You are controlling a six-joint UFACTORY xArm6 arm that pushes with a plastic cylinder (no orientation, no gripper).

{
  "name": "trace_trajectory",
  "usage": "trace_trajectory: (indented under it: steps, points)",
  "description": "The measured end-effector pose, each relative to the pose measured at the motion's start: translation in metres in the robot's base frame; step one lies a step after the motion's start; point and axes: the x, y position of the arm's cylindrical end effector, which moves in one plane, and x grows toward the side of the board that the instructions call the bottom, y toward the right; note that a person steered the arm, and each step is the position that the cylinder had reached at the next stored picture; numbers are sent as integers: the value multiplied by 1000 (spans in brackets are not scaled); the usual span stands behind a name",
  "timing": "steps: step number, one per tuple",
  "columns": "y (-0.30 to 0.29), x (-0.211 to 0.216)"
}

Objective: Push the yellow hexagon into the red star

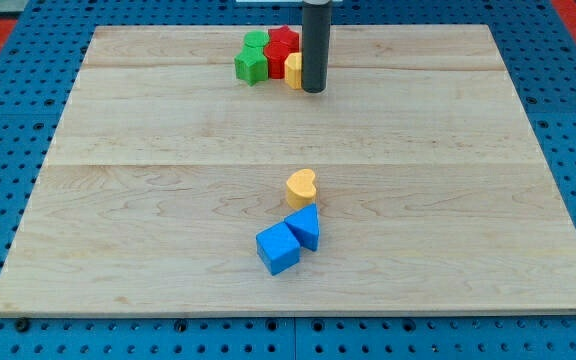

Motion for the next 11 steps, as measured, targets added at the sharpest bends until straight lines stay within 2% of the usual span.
trace_trajectory:
  steps: [1,2,3,4,5,6,8,9,10,11]
  points:
    - [9,-8]
    - [9,-40]
    - [28,-30]
    - [27,0]
    - [-14,-5]
    - [-19,-29]
    - [-1,-31]
    - [54,-22]
    - [95,61]
    - [87,162]
